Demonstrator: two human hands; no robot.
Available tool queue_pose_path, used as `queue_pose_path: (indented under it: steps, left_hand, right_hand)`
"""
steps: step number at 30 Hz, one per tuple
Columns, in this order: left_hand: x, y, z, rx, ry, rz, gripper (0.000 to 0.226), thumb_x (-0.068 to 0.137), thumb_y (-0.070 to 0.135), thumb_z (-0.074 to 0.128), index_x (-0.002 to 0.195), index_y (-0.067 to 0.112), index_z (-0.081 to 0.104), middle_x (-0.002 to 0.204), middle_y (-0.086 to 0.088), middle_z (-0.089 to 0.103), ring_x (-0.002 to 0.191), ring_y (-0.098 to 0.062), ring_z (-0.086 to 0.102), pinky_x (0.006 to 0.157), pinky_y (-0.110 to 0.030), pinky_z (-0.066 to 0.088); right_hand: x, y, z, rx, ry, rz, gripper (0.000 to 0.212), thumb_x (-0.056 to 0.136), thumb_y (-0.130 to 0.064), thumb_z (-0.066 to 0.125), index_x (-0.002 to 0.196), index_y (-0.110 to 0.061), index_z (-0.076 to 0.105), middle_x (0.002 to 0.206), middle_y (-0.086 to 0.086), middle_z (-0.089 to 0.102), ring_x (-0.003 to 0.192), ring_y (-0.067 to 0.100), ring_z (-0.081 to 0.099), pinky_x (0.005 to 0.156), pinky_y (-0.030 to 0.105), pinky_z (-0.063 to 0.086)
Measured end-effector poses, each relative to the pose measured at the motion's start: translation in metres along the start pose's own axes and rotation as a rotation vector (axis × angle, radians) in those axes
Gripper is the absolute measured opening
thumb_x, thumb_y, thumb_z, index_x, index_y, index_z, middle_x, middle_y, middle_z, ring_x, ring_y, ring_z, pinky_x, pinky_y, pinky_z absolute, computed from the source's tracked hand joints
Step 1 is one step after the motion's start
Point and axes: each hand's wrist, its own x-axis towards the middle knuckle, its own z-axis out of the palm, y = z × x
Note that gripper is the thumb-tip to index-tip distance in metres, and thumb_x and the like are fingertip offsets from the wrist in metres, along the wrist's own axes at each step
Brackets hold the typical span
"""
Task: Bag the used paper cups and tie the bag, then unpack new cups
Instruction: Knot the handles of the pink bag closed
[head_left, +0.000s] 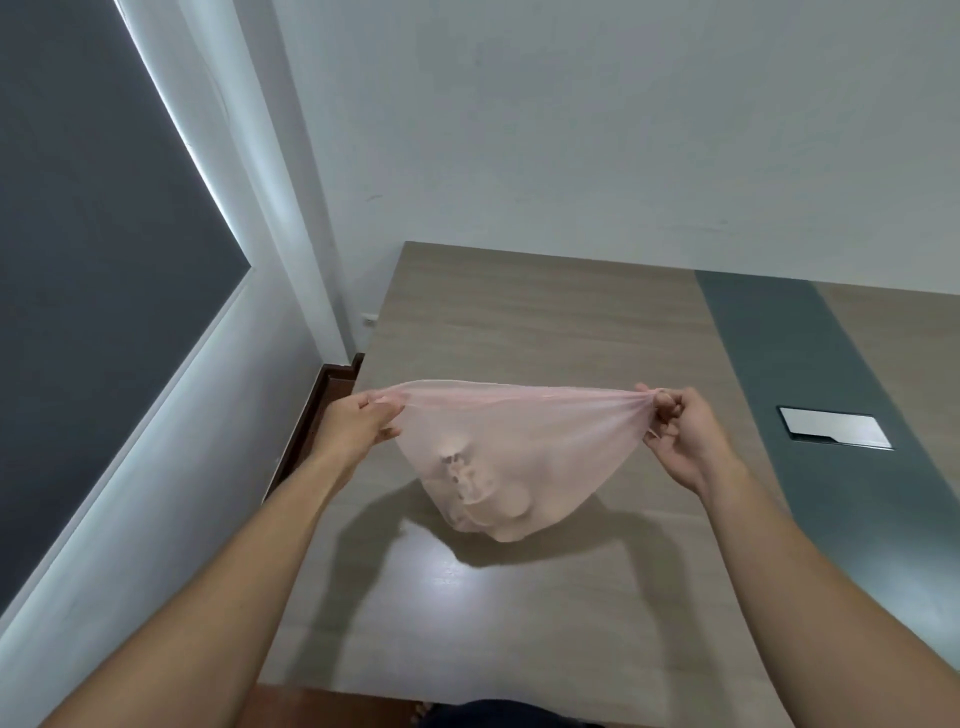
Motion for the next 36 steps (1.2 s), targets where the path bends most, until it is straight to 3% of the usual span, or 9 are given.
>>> queue_pose_path:
  steps: [4, 11, 16, 18, 20, 23, 27, 32, 36]
  left_hand:
    - [0.004, -0.025, -0.002, 0.241, 0.035, 0.059, 0.007, 0.102, 0.017, 0.082, 0.103, 0.011, 0.085, 0.102, -0.006, 0.089, 0.092, -0.016, 0.082, 0.064, -0.023, 0.064]
    - [-0.009, -0.029, 0.004, 0.506, 0.158, 0.291, 0.049, 0.108, 0.043, 0.063, 0.081, 0.003, 0.065, 0.082, -0.008, 0.065, 0.079, -0.028, 0.063, 0.079, -0.045, 0.05]
    - [-0.023, -0.001, 0.029, -0.191, -0.078, 0.114, 0.042, 0.117, 0.029, 0.042, 0.109, 0.008, 0.078, 0.131, -0.011, 0.082, 0.121, -0.018, 0.078, 0.111, -0.037, 0.055]
    - [-0.026, 0.01, 0.042, -0.545, -0.165, -0.035, 0.054, 0.119, 0.033, 0.04, 0.074, 0.011, 0.061, 0.097, -0.016, 0.083, 0.093, -0.021, 0.082, 0.104, -0.039, 0.057]
    - [-0.027, 0.016, 0.053, -0.599, -0.176, -0.027, 0.058, 0.12, 0.04, 0.043, 0.065, 0.021, 0.038, 0.06, 0.002, 0.05, 0.051, -0.015, 0.056, 0.078, -0.033, 0.06]
    - [-0.034, 0.015, 0.061, -0.133, -0.241, 0.146, 0.044, 0.115, 0.055, 0.051, 0.086, 0.023, 0.055, 0.062, 0.014, 0.038, 0.049, -0.007, 0.032, 0.049, -0.024, 0.033]
    - [-0.041, 0.006, 0.065, 0.648, -0.493, 0.327, 0.052, 0.093, 0.067, 0.08, 0.143, 0.062, 0.067, 0.131, 0.019, 0.079, 0.117, 0.002, 0.069, 0.102, -0.022, 0.053]
    - [-0.039, -0.017, 0.081, 1.125, -0.444, 0.392, 0.023, 0.102, 0.054, 0.076, 0.114, 0.04, 0.09, 0.1, 0.009, 0.088, 0.08, -0.016, 0.074, 0.074, -0.037, 0.062]
    - [-0.041, -0.026, 0.095, 1.346, -0.428, 0.415, 0.03, 0.103, 0.047, 0.072, 0.097, 0.023, 0.089, 0.092, -0.003, 0.083, 0.089, -0.028, 0.072, 0.074, -0.037, 0.058]
  right_hand:
    - [0.01, 0.014, -0.011, 0.009, 0.042, 0.007, 0.025, 0.104, -0.012, 0.044, 0.097, -0.013, 0.068, 0.078, -0.007, 0.081, 0.076, 0.01, 0.071, 0.071, 0.026, 0.064]
    - [0.027, 0.028, -0.026, -0.075, 0.13, 0.022, 0.043, 0.103, -0.018, 0.042, 0.137, -0.008, 0.067, 0.125, 0.005, 0.081, 0.083, 0.016, 0.068, 0.067, 0.026, 0.058]
    - [0.03, 0.038, -0.029, -0.257, 0.221, 0.082, 0.046, 0.103, -0.018, 0.039, 0.131, -0.007, 0.073, 0.113, 0.002, 0.079, 0.069, 0.018, 0.056, 0.062, 0.031, 0.046]
    - [0.026, 0.044, -0.023, -0.283, 0.216, 0.101, 0.038, 0.104, -0.018, 0.037, 0.114, -0.012, 0.074, 0.11, 0.001, 0.077, 0.066, 0.019, 0.049, 0.06, 0.03, 0.042]
    - [0.024, 0.048, -0.016, -0.283, 0.205, 0.107, 0.035, 0.104, -0.017, 0.037, 0.095, -0.015, 0.071, 0.097, 0.0, 0.073, 0.066, 0.018, 0.05, 0.059, 0.03, 0.042]
    - [0.021, 0.05, -0.01, -0.266, 0.187, 0.104, 0.034, 0.103, -0.016, 0.04, 0.082, -0.017, 0.067, 0.086, 0.0, 0.067, 0.066, 0.02, 0.053, 0.059, 0.029, 0.045]
    - [0.017, 0.049, 0.0, -0.276, 0.133, 0.091, 0.032, 0.099, -0.018, 0.045, 0.073, -0.022, 0.062, 0.085, 0.001, 0.068, 0.065, 0.019, 0.054, 0.059, 0.029, 0.044]
    - [0.005, 0.045, 0.02, -0.307, 0.037, 0.054, 0.03, 0.098, -0.022, 0.046, 0.071, -0.025, 0.059, 0.081, -0.001, 0.069, 0.06, 0.016, 0.054, 0.061, 0.03, 0.044]
    - [-0.009, 0.05, 0.04, -0.371, -0.077, 0.075, 0.031, 0.096, -0.024, 0.049, 0.066, -0.026, 0.059, 0.076, -0.004, 0.069, 0.061, 0.014, 0.046, 0.06, 0.031, 0.033]
